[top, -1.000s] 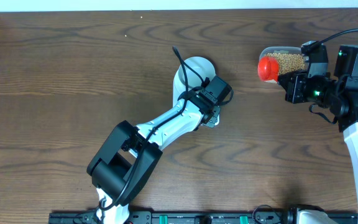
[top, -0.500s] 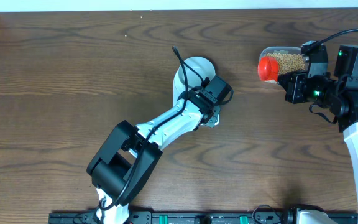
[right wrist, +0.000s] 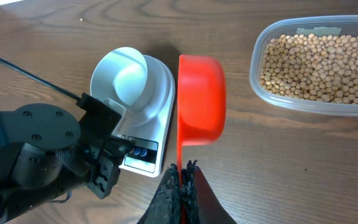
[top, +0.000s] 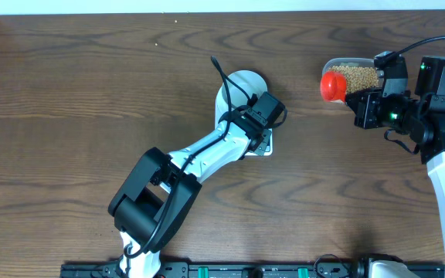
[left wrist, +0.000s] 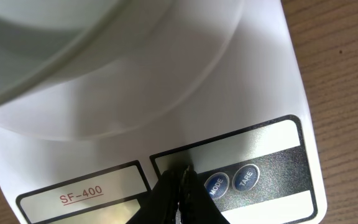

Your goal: Scoop item into bowl and weigh 50g on scale

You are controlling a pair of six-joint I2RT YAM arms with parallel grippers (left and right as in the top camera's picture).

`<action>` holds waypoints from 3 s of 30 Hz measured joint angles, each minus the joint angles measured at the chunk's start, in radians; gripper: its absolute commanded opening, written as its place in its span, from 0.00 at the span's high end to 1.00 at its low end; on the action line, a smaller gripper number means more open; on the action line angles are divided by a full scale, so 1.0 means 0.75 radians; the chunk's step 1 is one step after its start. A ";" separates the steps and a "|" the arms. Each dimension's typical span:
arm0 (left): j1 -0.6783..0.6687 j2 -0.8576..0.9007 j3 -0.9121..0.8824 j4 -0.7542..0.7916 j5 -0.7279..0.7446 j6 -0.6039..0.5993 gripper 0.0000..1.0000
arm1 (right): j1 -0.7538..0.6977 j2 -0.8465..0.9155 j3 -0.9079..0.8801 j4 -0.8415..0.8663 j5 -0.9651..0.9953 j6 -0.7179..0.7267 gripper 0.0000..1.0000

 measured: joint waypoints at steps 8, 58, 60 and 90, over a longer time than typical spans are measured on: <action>-0.012 0.000 -0.001 -0.009 0.001 0.000 0.93 | 0.000 0.000 0.000 -0.001 0.016 0.000 0.99; 0.025 -0.141 0.031 -0.049 0.071 -0.005 0.93 | 0.000 0.000 0.000 -0.013 0.030 -0.010 0.99; 0.025 -0.158 0.031 -0.049 0.071 -0.005 0.93 | 0.000 0.000 0.000 -0.010 0.030 -0.010 0.99; 0.026 -0.282 0.026 0.202 0.028 -0.005 0.93 | 0.000 0.000 0.000 0.052 0.073 -0.010 0.99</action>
